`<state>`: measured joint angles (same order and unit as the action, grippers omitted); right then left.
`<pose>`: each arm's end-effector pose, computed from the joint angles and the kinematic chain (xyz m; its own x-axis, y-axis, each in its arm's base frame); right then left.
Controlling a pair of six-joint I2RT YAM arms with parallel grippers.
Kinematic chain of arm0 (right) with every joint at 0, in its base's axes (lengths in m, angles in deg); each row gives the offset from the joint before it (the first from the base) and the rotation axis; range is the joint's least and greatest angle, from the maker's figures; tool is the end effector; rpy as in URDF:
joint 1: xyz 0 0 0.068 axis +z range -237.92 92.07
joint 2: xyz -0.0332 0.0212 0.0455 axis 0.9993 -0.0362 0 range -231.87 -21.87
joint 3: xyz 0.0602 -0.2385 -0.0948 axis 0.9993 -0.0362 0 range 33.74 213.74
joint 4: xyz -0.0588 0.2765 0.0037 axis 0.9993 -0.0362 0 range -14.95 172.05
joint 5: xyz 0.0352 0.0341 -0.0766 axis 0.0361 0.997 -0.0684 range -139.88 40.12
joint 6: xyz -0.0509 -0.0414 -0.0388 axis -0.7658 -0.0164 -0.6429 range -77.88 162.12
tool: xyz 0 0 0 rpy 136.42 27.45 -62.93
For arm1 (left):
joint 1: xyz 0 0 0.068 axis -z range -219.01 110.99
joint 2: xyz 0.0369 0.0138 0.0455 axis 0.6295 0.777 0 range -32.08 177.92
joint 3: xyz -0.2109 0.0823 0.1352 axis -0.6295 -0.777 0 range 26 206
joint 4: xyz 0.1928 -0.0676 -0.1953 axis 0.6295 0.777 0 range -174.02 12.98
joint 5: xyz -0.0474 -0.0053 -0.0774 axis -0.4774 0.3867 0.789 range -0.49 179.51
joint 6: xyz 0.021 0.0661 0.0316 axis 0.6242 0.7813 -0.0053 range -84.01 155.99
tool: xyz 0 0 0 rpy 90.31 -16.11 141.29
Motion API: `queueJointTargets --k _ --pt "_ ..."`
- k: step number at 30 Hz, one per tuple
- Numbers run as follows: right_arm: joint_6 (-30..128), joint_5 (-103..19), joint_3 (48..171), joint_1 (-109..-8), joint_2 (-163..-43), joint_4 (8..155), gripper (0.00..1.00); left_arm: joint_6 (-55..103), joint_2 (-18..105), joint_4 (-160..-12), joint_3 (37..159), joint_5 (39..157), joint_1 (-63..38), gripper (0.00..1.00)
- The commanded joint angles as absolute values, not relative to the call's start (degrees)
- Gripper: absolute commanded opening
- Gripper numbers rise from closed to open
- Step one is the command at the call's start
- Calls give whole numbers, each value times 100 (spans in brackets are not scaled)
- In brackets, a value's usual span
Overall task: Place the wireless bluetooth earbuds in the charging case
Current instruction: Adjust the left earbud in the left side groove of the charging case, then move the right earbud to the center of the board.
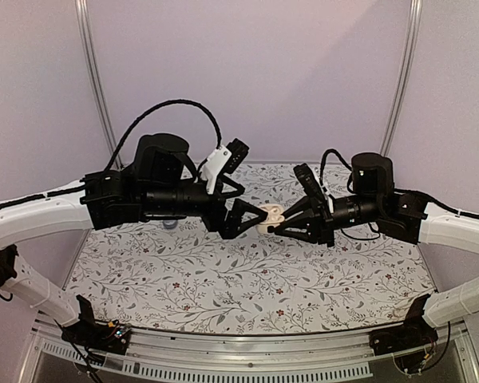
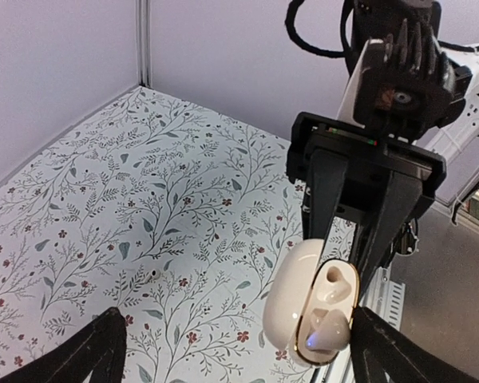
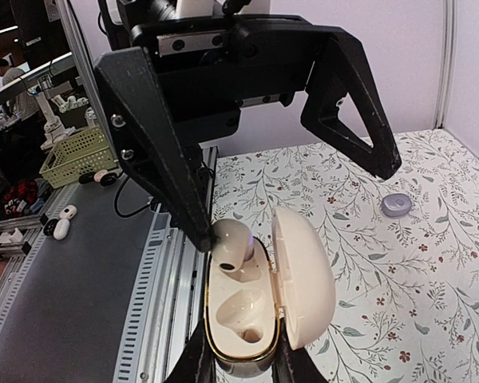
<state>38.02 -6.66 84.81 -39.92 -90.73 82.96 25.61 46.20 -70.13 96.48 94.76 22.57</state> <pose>0.1794 0.2653 0.2911 -0.1237 -0.2153 -0.9687 -0.9914 -0.0149 0.1299 0.1709 -0.3282 0.3348 -0.3380 0.2477 -0.9080 0.8696 0.4511 -0.2006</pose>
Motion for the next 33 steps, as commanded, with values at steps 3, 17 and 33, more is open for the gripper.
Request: queueJointTargets --k 3,17,33 --pt "3840 -643 8639 -3950 -8934 8463 0 2537 4614 -7090 9745 9279 2157 100" --pt "4014 -786 8510 -4122 -8900 8635 0 2603 4164 -7539 9358 9474 2128 100" --pt "4984 -747 7430 -5734 -8077 8953 0 3077 6366 -6240 10458 9579 1112 88"
